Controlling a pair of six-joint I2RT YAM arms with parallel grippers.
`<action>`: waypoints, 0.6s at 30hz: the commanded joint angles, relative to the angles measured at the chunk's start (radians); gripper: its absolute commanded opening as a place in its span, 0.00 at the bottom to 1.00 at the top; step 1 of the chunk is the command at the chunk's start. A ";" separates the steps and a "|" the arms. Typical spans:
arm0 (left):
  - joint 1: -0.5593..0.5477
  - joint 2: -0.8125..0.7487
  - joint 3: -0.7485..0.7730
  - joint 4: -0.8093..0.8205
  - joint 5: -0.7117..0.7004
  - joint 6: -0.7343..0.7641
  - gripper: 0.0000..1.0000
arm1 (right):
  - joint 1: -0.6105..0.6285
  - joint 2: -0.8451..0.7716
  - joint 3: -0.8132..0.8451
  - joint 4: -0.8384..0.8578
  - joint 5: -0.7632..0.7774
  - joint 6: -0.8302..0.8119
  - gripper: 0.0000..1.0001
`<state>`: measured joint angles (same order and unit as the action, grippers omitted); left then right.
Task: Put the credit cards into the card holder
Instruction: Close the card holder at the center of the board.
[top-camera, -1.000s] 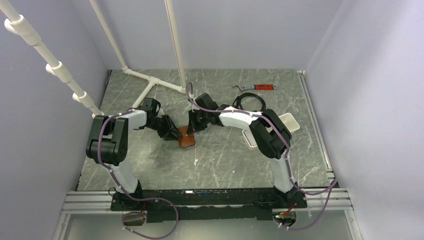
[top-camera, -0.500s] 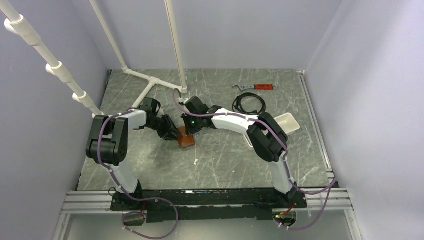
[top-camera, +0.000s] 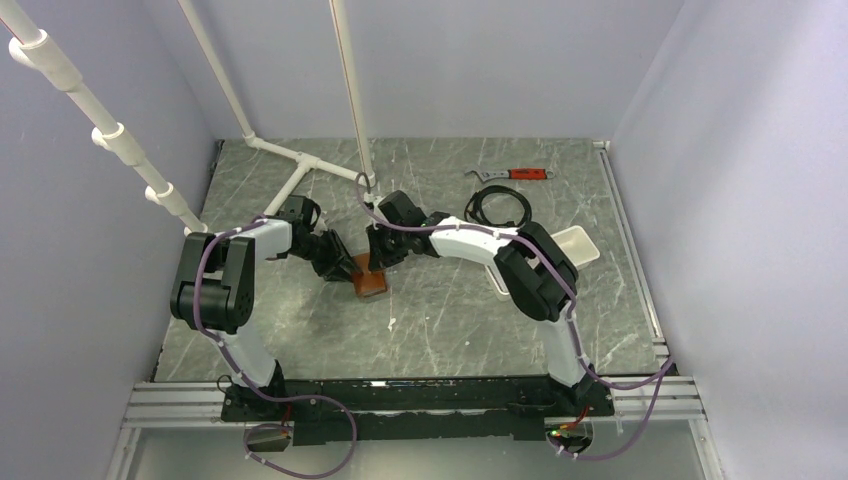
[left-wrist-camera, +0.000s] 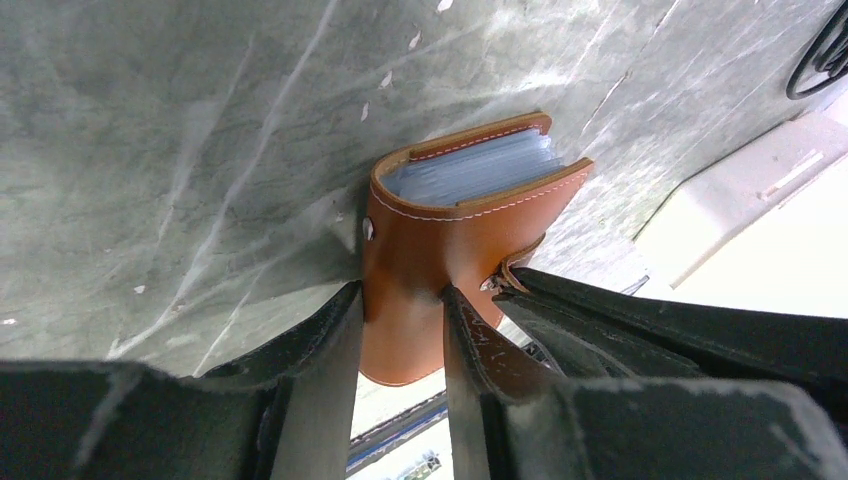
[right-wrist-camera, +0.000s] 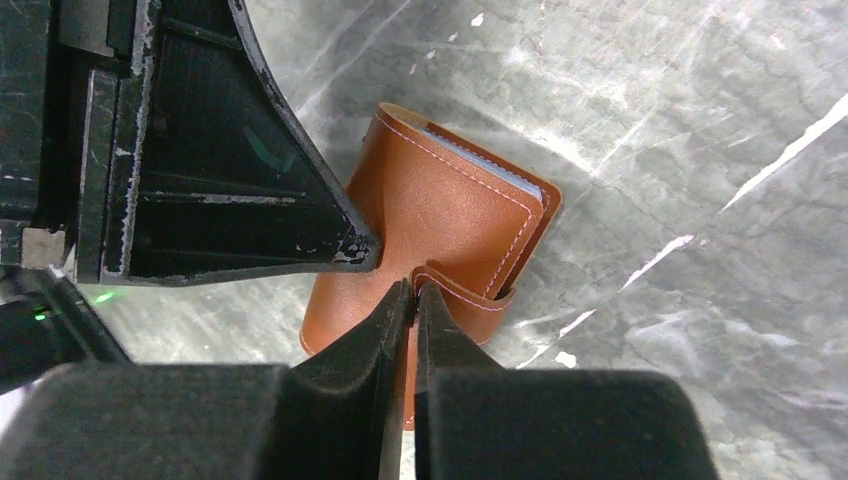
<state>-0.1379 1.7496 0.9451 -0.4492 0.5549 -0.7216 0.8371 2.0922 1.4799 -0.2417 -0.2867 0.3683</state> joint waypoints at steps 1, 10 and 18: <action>-0.012 -0.014 0.005 -0.008 -0.029 0.005 0.37 | 0.030 0.080 -0.089 0.070 -0.220 0.110 0.08; -0.012 -0.015 -0.001 -0.005 -0.027 0.005 0.37 | -0.006 0.074 -0.120 0.080 -0.246 0.119 0.21; -0.012 -0.014 0.006 -0.010 -0.029 0.007 0.37 | -0.026 0.073 -0.138 0.109 -0.277 0.132 0.00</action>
<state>-0.1364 1.7454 0.9447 -0.4545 0.5484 -0.7193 0.7662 2.0945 1.3869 -0.0704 -0.4858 0.4873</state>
